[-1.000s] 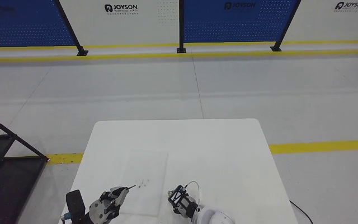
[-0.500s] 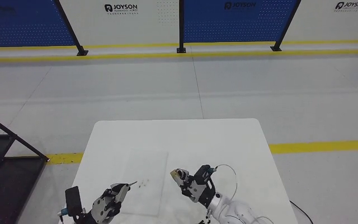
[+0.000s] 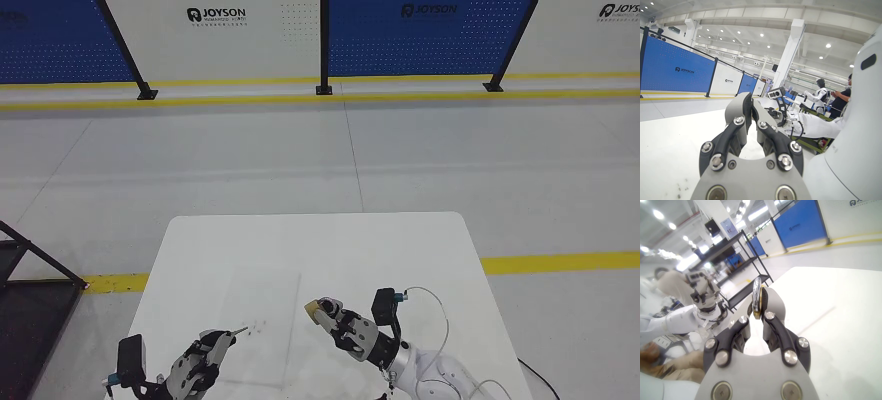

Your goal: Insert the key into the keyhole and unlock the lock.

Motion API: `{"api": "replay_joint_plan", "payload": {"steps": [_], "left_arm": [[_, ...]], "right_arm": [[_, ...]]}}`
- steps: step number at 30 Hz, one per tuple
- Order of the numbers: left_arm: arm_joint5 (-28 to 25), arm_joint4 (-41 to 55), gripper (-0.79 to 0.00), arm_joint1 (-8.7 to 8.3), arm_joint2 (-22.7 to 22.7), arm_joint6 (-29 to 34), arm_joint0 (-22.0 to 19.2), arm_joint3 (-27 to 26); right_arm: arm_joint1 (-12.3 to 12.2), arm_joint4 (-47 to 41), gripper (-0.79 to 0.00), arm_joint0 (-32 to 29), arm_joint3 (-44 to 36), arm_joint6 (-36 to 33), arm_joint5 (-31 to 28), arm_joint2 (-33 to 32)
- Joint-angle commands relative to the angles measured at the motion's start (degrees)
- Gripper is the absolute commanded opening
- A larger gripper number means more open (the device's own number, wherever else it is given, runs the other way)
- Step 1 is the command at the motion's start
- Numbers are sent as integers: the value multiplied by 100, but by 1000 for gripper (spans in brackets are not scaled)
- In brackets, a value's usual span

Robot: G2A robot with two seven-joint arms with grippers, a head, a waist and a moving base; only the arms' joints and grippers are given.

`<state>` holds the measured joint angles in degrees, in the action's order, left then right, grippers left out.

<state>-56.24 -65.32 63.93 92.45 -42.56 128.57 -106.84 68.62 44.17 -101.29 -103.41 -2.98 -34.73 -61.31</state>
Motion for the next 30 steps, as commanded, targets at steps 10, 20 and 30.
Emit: {"api": "replay_joint_plan", "payload": {"steps": [10,20,30], "left_arm": [[187,296,-785,22,-199,219,-71,41],[-43,1624,-785,90,-845,365,-282,71],[-176,2051,-785,115,-1675,425,-546,153]], "right_arm": [[11,-125,-785,18,15,7,-4,70],[156,-510,-785,232,327,1256,-563,619],[231,-292,-785,135,383,2411,-1121,804]]}}
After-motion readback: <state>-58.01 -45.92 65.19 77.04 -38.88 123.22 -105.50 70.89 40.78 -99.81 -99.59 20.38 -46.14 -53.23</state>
